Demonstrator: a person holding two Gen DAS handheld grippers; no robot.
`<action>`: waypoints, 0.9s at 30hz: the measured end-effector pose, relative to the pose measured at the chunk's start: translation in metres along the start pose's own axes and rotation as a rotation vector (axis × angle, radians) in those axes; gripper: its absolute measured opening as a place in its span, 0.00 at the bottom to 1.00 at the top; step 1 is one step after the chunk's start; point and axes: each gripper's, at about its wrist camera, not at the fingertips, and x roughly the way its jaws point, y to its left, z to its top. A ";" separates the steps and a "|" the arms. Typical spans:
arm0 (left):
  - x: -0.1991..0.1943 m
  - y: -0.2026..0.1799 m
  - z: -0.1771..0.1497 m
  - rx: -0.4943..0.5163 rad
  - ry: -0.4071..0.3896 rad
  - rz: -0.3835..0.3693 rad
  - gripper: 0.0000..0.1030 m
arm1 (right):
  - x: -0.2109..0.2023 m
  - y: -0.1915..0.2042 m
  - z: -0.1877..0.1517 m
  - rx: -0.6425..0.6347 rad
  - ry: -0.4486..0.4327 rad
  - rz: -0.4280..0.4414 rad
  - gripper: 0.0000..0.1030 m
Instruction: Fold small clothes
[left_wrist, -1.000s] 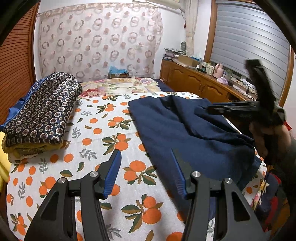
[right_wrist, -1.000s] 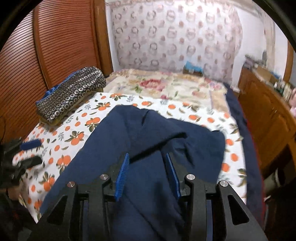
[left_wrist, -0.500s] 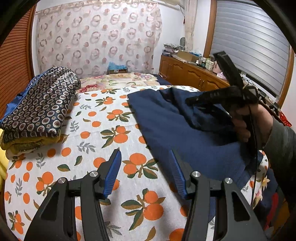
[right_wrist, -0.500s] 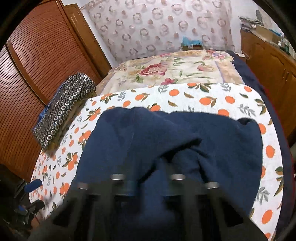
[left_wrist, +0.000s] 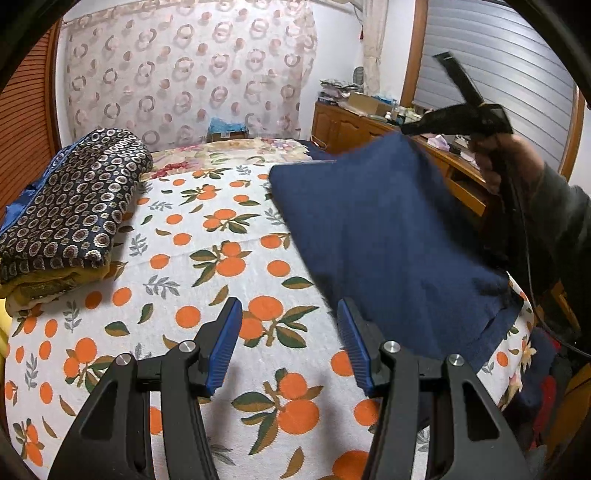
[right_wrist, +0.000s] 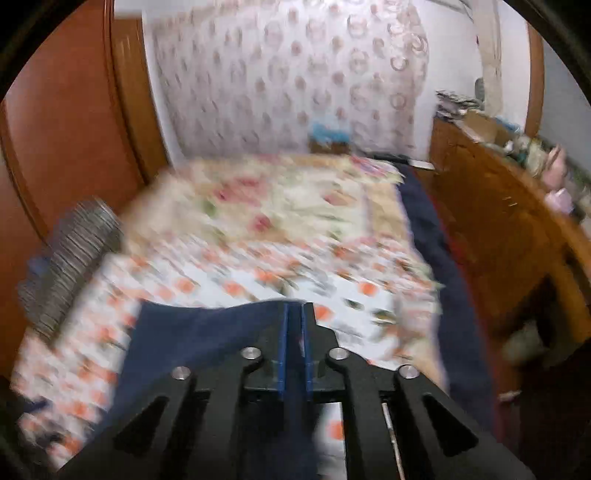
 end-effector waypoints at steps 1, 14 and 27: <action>0.000 -0.001 0.000 0.003 0.001 0.000 0.53 | 0.002 0.001 -0.003 -0.022 0.008 -0.038 0.24; 0.010 -0.015 -0.003 0.022 0.023 -0.016 0.53 | -0.047 0.010 -0.103 -0.057 0.003 0.043 0.31; 0.018 -0.028 -0.005 0.020 0.042 -0.047 0.53 | -0.080 0.013 -0.169 0.015 0.037 0.109 0.30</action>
